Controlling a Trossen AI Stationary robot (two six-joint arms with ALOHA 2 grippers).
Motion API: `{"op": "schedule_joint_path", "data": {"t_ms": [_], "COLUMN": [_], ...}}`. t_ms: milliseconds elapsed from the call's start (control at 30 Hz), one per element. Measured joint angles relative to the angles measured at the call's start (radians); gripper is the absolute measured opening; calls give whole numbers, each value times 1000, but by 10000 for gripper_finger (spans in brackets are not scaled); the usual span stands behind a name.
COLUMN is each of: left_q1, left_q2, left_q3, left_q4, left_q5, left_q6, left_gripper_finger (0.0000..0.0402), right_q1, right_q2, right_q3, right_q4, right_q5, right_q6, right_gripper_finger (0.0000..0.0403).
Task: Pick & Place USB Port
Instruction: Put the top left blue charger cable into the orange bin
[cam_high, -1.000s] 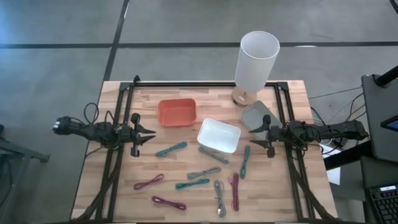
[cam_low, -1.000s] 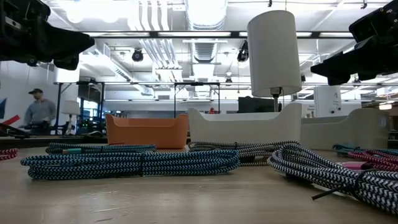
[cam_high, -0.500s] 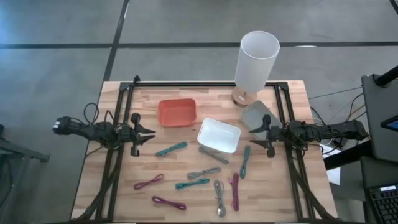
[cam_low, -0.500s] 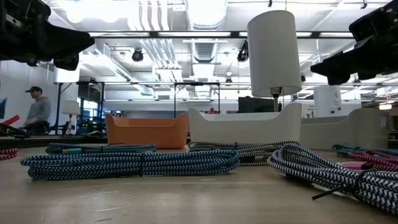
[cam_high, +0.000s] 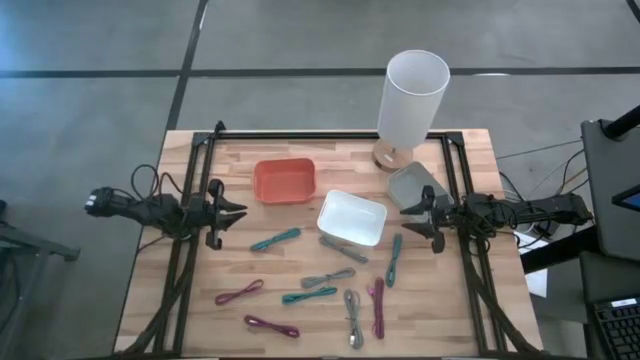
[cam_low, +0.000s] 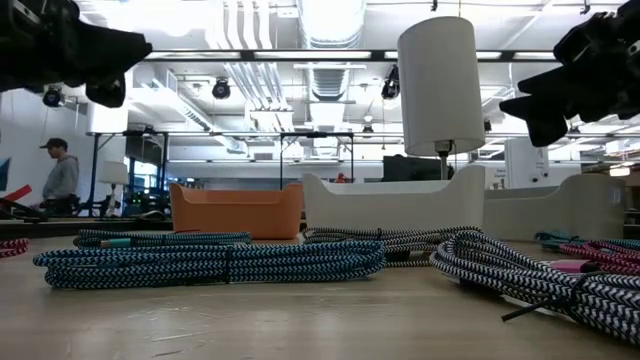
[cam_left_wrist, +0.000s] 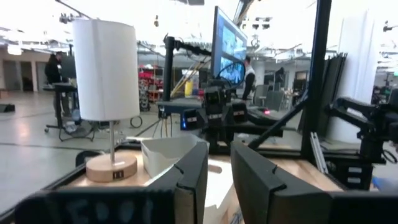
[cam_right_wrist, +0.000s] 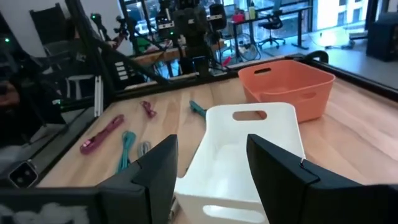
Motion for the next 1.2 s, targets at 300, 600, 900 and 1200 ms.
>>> {"op": "schedule_joint_path", "data": {"t_ms": [300, 600, 900, 1200], "left_q1": [0, 0, 0, 0], "left_q2": [83, 236, 470, 730], "left_q3": [70, 210, 478, 523], "left_q4": [-19, -98, -471, -524], "left_q5": [-70, -77, -135, -150], "left_q6": [25, -6, -121, -262], "left_gripper_finger": [107, 164, 165, 165], "right_q1": [0, 0, 0, 0], "right_q2": [0, 9, 186, 548], "right_q3": [0, 0, 179, 476], "right_q4": [29, 189, 229, -60], "right_q5": [2, 31, 18, 26], "right_q6": [-9, -69, -175, -176], "right_gripper_finger": [189, 189, 189, 189]}}
